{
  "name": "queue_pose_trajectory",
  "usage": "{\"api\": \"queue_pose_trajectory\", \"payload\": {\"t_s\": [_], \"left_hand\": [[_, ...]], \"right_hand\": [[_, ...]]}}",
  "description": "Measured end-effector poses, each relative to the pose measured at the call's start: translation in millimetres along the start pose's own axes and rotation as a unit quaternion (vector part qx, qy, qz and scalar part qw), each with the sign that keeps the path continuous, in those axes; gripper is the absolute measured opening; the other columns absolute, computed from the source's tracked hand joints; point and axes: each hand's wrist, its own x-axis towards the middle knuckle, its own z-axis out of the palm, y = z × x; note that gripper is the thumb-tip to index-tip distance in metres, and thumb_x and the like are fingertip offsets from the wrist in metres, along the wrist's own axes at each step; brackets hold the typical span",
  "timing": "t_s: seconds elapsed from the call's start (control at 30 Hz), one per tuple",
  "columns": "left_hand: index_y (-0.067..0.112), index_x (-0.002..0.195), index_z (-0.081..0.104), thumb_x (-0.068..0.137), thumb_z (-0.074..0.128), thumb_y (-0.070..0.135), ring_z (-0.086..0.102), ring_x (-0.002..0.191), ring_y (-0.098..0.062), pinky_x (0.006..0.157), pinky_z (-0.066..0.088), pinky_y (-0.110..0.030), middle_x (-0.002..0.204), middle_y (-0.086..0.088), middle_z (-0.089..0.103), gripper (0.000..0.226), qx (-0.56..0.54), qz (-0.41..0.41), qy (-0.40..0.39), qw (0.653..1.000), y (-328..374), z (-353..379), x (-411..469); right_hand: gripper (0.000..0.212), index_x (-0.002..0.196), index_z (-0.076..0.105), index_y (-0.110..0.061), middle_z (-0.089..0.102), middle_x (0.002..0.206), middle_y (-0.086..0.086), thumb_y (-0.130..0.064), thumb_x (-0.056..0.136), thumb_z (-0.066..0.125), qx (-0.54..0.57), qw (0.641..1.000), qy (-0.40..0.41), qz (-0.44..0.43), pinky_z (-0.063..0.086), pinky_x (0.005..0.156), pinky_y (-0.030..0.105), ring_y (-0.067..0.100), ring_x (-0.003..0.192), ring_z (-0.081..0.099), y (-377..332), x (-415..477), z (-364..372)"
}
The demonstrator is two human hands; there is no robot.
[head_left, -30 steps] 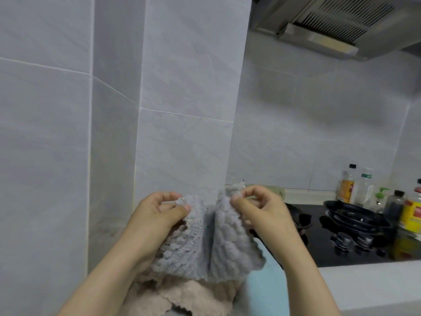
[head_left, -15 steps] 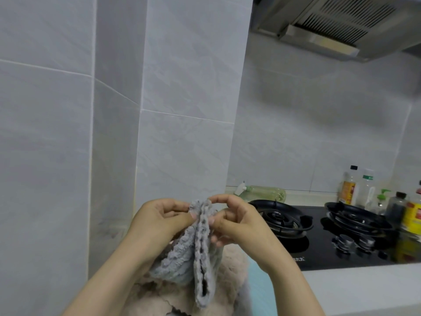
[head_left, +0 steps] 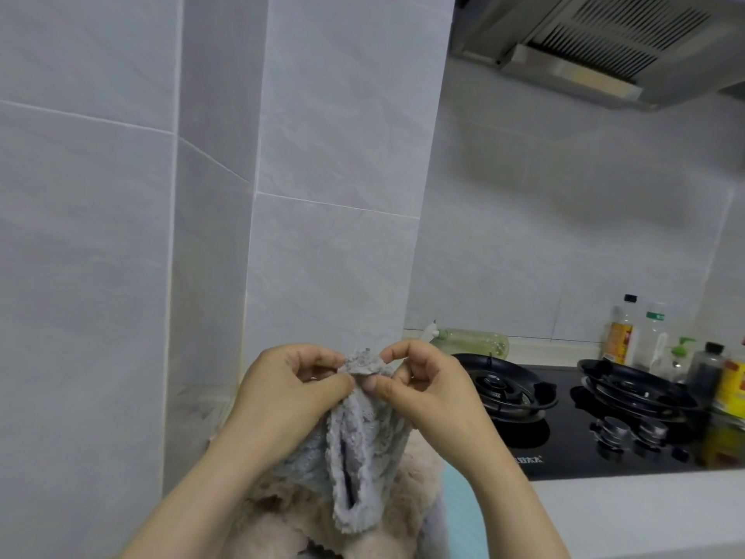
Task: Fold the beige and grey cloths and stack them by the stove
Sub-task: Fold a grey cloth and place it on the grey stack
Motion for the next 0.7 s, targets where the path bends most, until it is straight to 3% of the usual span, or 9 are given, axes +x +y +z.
{"api": "queue_pose_trajectory", "payload": {"t_s": [0.07,0.17,0.27,0.33,0.43,0.53,0.63,0.7], "left_hand": [[0.011,0.076,0.071,0.078,0.069,0.004,0.06,0.057,-0.006,0.053,0.045,-0.014,0.066,-0.001,0.071,0.007,-0.003,0.012,0.026,1.0,-2,-1,3],[0.013,0.068,0.067,0.08,0.065,0.01,0.048,0.049,-0.005,0.054,0.038,-0.025,0.054,0.009,0.06,0.012,0.014,0.026,0.056,0.998,-3,-5,7],[0.013,0.072,0.063,0.084,0.061,0.012,0.044,0.055,-0.013,0.058,0.034,-0.03,0.057,0.001,0.055,0.012,0.029,0.037,0.062,0.997,-4,-11,10],[0.014,0.079,0.06,0.086,0.058,0.016,0.046,0.058,-0.018,0.059,0.035,-0.031,0.061,-0.004,0.057,0.008,0.079,0.064,0.08,0.992,-7,-15,12],[0.021,0.089,0.049,0.091,0.048,0.019,0.051,0.067,-0.021,0.063,0.038,-0.035,0.069,-0.004,0.057,0.003,0.212,0.11,0.093,0.966,-11,-20,12],[0.02,0.099,0.038,0.093,0.039,0.018,0.052,0.07,-0.025,0.067,0.042,-0.039,0.069,-0.007,0.054,0.006,0.26,0.126,0.091,0.953,-13,-17,9],[0.019,0.1,0.038,0.095,0.039,0.019,0.05,0.065,-0.02,0.064,0.041,-0.037,0.064,-0.004,0.052,0.006,0.253,0.151,0.097,0.951,-13,-15,9],[0.019,0.097,0.043,0.095,0.042,0.017,0.045,0.056,-0.011,0.056,0.035,-0.028,0.059,-0.001,0.049,0.003,0.219,0.162,0.105,0.957,-10,-14,9]], "right_hand": [[0.022,0.089,0.069,-0.028,0.055,0.062,-0.007,-0.035,0.072,0.083,-0.037,0.999,0.006,0.001,0.043,0.06,0.024,0.007,0.059,0.049,2,-1,-6],[0.027,0.087,0.067,-0.037,0.053,0.086,-0.014,-0.049,0.067,0.082,-0.161,0.987,0.005,0.02,0.037,0.073,0.016,-0.003,0.079,0.049,9,-2,-18],[0.032,0.082,0.066,-0.033,0.055,0.107,-0.018,-0.057,0.064,0.08,-0.192,0.98,-0.035,0.032,0.04,0.089,0.021,-0.003,0.106,0.05,15,-2,-24],[0.037,0.077,0.067,-0.023,0.062,0.103,-0.013,-0.057,0.067,0.078,-0.174,0.984,-0.033,0.021,0.045,0.088,0.025,0.004,0.102,0.058,16,0,-26],[0.037,0.074,0.067,-0.012,0.07,0.082,-0.002,-0.048,0.076,0.076,-0.115,0.993,-0.027,0.004,0.051,0.081,0.035,0.015,0.081,0.067,10,-1,-25],[0.037,0.067,0.058,-0.008,0.064,0.063,0.005,-0.038,0.081,0.075,-0.079,0.997,-0.001,-0.018,0.044,0.064,0.028,0.012,0.061,0.058,5,-3,-18],[0.041,0.074,0.053,-0.009,0.057,0.071,0.02,-0.041,0.075,0.08,-0.028,0.997,0.074,-0.006,0.042,0.061,0.034,0.018,0.064,0.055,8,2,-10],[0.05,0.09,0.059,-0.015,0.066,0.085,0.017,-0.05,0.065,0.083,0.041,0.992,0.103,0.064,0.051,0.067,0.04,0.025,0.073,0.066,9,6,-7]]}}
